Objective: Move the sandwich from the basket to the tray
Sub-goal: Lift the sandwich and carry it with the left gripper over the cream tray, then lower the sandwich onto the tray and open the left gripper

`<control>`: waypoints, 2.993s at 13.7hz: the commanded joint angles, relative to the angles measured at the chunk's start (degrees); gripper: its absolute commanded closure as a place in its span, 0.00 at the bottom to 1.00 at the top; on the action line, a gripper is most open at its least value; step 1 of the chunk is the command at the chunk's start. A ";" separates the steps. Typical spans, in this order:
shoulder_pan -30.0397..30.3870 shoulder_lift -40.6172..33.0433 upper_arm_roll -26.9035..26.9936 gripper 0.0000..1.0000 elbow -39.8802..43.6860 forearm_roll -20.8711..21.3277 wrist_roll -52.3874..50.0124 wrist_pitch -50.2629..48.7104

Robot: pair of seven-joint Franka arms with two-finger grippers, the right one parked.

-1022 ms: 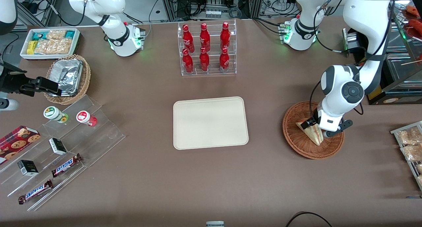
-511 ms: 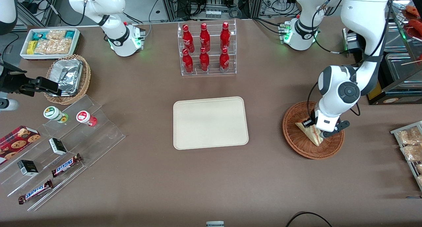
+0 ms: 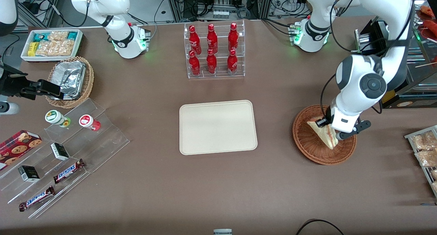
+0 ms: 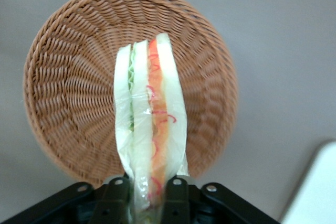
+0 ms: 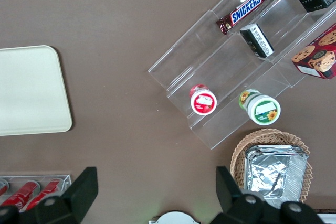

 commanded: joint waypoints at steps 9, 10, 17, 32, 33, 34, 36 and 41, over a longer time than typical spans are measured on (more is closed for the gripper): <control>-25.86 9.63 0.31 0.80 17.69 -0.32 -5.36 -7.50; -27.36 12.09 0.31 0.80 19.80 -0.32 -7.29 -7.41; -35.01 24.24 0.40 0.81 28.00 -4.54 -9.77 -2.77; -38.01 32.33 0.75 0.80 27.55 -3.48 -9.95 7.18; -38.01 32.51 0.75 0.75 27.64 -3.48 -9.95 7.44; -38.01 32.51 0.75 0.69 27.64 -3.48 -10.03 7.71; -38.01 32.60 0.75 0.45 27.73 -3.48 -9.77 7.71; -37.48 29.36 1.19 0.00 27.99 -3.57 -10.12 4.13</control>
